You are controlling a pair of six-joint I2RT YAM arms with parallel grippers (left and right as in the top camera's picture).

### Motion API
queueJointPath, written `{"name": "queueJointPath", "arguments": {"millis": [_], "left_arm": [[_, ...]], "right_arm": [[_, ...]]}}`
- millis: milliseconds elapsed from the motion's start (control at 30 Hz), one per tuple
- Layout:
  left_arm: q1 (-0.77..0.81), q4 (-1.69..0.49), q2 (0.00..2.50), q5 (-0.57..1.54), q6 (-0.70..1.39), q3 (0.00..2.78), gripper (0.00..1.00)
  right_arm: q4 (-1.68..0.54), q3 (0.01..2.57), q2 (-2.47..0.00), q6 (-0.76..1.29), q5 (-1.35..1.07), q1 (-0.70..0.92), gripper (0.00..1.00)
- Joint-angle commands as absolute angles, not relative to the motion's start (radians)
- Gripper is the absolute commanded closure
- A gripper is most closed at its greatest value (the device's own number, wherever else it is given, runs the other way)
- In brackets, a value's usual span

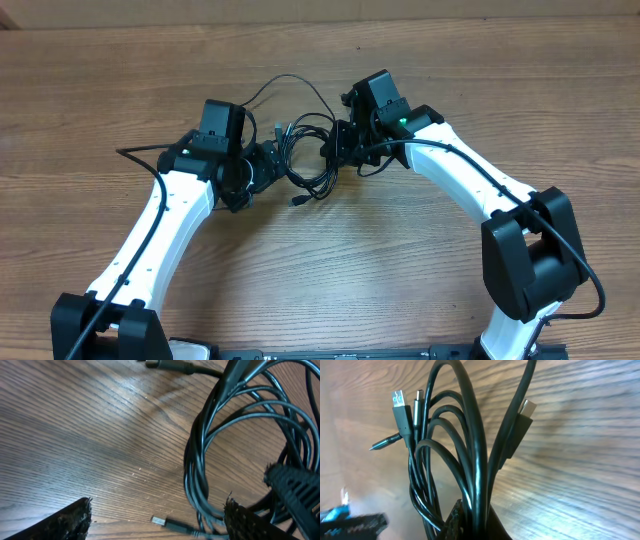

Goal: Untangle cables

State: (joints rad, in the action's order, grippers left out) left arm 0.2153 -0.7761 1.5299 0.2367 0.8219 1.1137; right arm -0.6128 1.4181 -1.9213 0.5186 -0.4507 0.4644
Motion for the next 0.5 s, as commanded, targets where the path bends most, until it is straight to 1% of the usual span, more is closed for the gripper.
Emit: {"name": "queueJointPath", "arguments": {"millis": [0, 100, 133, 167, 233, 267, 300, 333, 467], "left_arm": [[0.217, -0.742, 1.533, 0.256, 0.884, 1.081, 0.16], [0.217, -0.722, 1.533, 0.255, 0.884, 1.071, 0.19], [0.217, -0.718, 1.533, 0.254, 0.884, 1.069, 0.24], [0.218, -0.713, 1.534, 0.251, 0.883, 1.067, 0.32], [0.218, -0.704, 1.534, 0.242, 0.883, 1.067, 0.43], [0.22, -0.699, 1.536, 0.236, 0.883, 1.067, 0.53], [0.223, -0.696, 1.538, 0.224, 0.883, 1.067, 0.61], [0.226, -0.694, 1.541, 0.207, 0.883, 1.067, 0.67], [0.251, -0.695, 1.558, 0.127, 0.883, 1.067, 0.68]], "right_arm": [[-0.604, 1.448, -1.874, 0.484, -0.564, 0.463, 0.96], [-0.603, 1.449, -1.87, 0.467, -0.627, 0.463, 0.96], [-0.603, 1.449, -1.869, 0.465, -0.645, 0.463, 0.96], [-0.604, 1.449, -1.868, 0.462, -0.662, 0.463, 0.96], [-0.609, 1.449, -1.866, 0.458, -0.677, 0.463, 0.96], [-0.611, 1.449, -1.866, 0.449, -0.683, 0.463, 0.96], [-0.611, 1.449, -1.866, 0.438, -0.697, 0.463, 0.96], [-0.611, 1.449, -1.866, 0.436, -0.712, 0.463, 0.96], [-0.614, 1.449, -1.864, 0.436, -0.747, 0.463, 0.96]]}}
